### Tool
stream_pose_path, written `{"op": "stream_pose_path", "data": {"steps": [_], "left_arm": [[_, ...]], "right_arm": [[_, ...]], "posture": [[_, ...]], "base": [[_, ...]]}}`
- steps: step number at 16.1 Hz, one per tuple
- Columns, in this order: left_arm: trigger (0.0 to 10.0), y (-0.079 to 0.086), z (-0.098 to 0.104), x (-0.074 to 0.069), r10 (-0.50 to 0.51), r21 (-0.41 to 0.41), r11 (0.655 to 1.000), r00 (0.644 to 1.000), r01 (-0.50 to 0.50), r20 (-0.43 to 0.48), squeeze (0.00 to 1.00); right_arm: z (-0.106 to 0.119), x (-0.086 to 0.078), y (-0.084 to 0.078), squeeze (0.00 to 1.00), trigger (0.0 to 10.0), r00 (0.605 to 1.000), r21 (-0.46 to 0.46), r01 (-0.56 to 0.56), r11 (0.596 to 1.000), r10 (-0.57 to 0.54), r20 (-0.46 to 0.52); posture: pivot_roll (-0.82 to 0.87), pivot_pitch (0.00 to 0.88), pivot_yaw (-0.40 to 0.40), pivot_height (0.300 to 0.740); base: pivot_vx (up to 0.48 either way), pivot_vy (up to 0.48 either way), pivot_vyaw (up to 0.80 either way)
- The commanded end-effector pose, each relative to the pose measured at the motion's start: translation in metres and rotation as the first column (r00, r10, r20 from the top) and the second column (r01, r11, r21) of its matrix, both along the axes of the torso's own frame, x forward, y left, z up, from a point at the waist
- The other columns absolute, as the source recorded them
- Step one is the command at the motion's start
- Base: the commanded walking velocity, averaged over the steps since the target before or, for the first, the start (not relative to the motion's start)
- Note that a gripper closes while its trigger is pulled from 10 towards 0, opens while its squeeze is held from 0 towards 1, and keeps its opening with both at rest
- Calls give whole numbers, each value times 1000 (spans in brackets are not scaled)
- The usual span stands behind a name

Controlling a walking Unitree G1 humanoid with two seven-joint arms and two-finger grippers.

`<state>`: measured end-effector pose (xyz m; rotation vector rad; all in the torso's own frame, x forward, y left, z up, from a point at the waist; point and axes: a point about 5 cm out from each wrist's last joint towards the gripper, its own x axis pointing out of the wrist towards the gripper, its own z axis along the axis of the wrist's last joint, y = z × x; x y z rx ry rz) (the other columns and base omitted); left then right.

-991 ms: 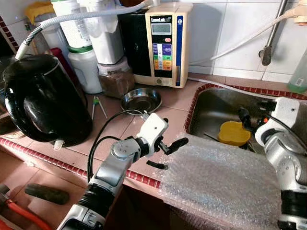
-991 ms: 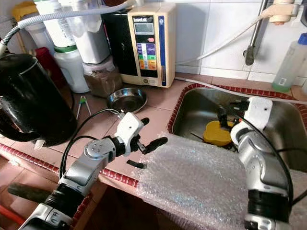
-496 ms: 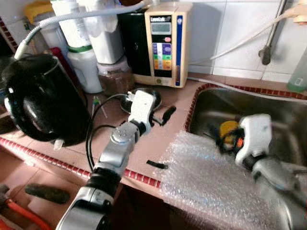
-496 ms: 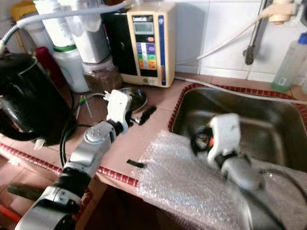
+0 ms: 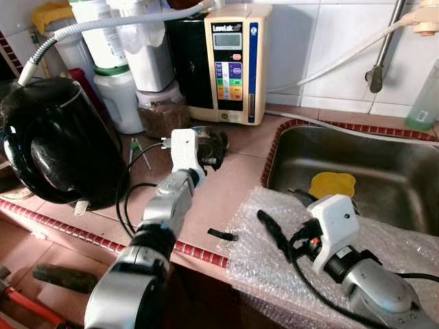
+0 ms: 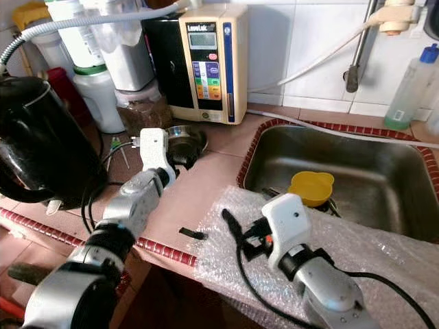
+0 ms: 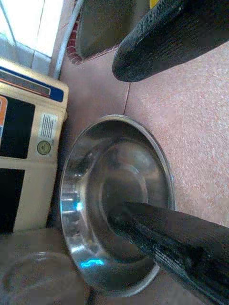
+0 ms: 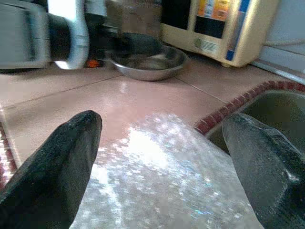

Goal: Kitchen organization

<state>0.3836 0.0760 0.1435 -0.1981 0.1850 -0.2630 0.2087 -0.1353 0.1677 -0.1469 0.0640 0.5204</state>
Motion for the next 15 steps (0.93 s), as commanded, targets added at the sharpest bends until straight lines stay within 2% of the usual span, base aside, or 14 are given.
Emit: {"op": "stream_pose_path", "data": {"steps": [1,3,5,6,9,12,15], "left_arm": [[10000,0,-3,2,29,-4,1000,998,-30,-49,0],[10000,1,-10,2,73,-20,997,990,-76,-123,0],[10000,3,-18,2,123,-35,991,973,-133,-197,0],[10000,6,-21,2,158,-31,985,963,-168,-221,0],[10000,2,-22,2,156,-65,982,955,-178,-252,0],[10000,-5,-15,5,151,-150,968,947,-199,-283,0],[10000,-2,-12,7,181,-251,927,917,-280,-354,0]], "right_arm": [[5,-7,9,443,10000,998,15,-60,998,60,-2],[4,-11,11,388,10000,997,25,-80,996,80,-12],[2,-12,8,353,10000,999,18,-42,999,43,-21],[2,-12,7,341,10000,999,17,-25,1000,25,-21],[1,-15,11,341,10000,999,18,-25,1000,25,-28],[-1,-16,14,337,10000,999,18,-25,1000,25,-30],[-3,-15,16,341,10000,999,16,-21,1000,22,-30]], "posture": [[-94,0,136,740],[-99,0,140,740],[-110,0,147,740],[-112,0,149,740],[-121,0,158,740],[-125,0,165,740],[-125,0,167,740]], "base": [[0,0,0],[0,0,0],[0,0,0],[0,0,0],[0,0,0],[0,0,0],[0,0,0]]}}
